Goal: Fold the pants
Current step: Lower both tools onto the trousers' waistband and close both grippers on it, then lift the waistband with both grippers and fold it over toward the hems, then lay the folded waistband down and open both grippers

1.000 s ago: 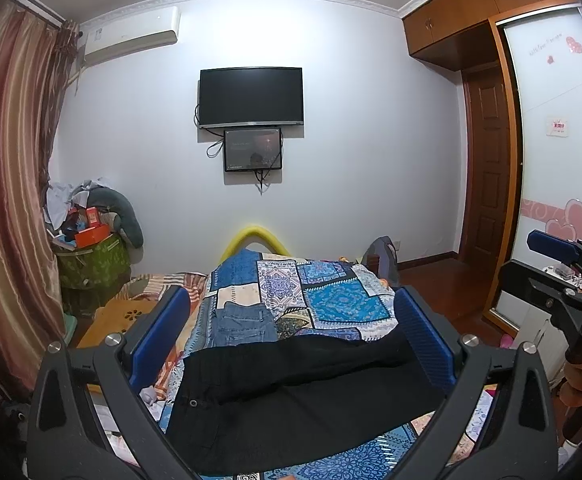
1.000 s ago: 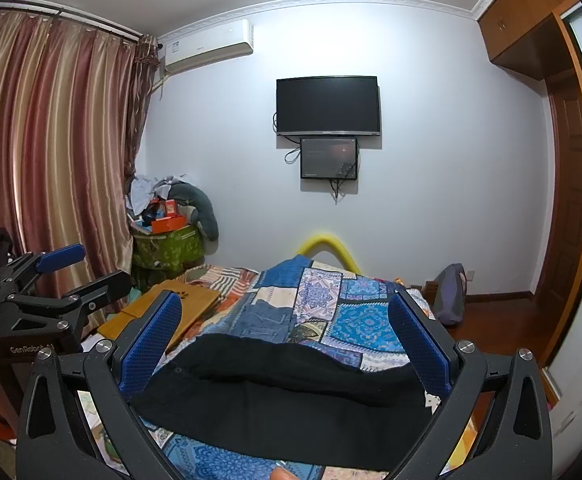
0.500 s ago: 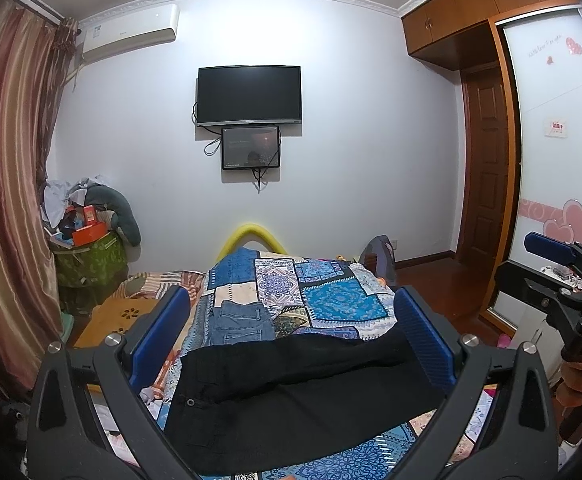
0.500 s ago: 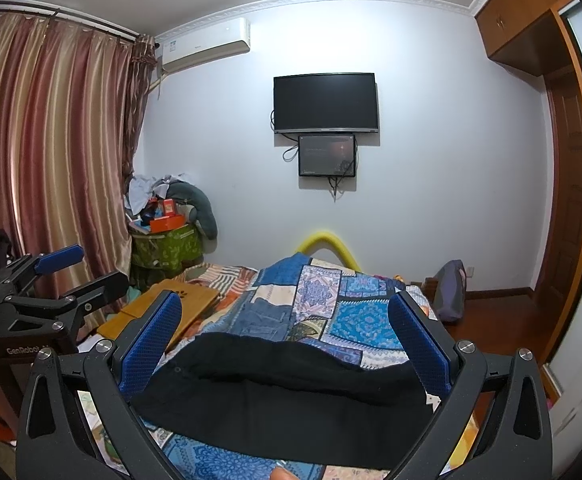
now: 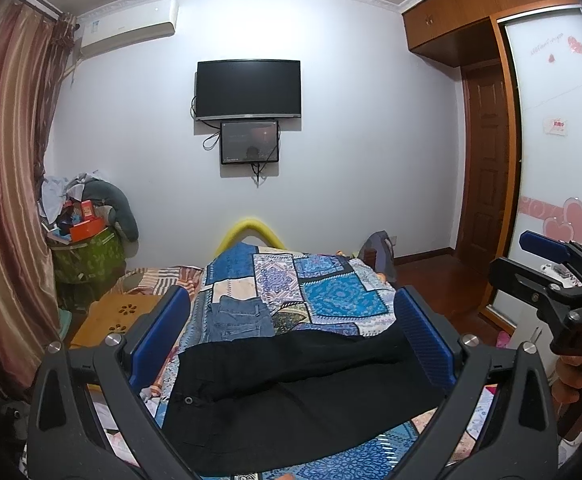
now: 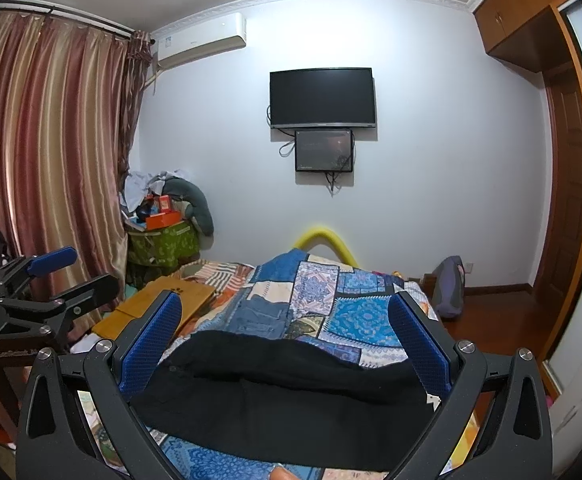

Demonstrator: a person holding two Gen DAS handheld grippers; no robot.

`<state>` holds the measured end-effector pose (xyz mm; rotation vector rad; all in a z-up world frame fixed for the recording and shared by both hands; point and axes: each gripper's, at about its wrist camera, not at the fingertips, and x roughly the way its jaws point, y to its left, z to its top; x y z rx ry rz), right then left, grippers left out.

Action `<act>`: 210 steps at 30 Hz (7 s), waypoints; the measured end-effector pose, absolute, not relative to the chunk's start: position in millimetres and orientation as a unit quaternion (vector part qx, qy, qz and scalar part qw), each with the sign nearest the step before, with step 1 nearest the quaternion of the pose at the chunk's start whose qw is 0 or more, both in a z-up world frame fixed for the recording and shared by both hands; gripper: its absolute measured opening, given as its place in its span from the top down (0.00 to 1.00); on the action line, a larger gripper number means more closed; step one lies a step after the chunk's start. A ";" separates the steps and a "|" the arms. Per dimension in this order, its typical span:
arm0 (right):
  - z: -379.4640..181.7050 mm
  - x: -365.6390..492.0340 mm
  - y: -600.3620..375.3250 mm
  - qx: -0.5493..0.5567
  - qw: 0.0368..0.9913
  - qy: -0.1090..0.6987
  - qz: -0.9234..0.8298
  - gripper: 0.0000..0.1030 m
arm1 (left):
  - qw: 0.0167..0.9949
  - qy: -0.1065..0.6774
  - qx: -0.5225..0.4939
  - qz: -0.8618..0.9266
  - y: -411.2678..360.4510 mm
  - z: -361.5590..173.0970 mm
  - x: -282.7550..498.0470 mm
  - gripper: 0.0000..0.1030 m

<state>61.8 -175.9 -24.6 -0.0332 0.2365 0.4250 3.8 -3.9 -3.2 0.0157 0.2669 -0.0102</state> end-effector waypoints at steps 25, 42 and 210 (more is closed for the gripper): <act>-167.2 290.5 -165.9 -0.058 0.918 0.344 0.187 0.02 | 0.939 0.300 0.010 0.171 182.0 -137.7 252.7 0.00; -256.4 395.3 -116.6 -0.118 0.852 0.421 0.288 0.05 | 0.845 0.506 -0.076 0.155 271.6 -349.5 392.0 0.15; -267.5 235.9 -384.3 0.043 0.893 0.438 0.099 0.54 | 0.835 0.527 0.111 -0.112 -75.1 -273.4 329.6 0.19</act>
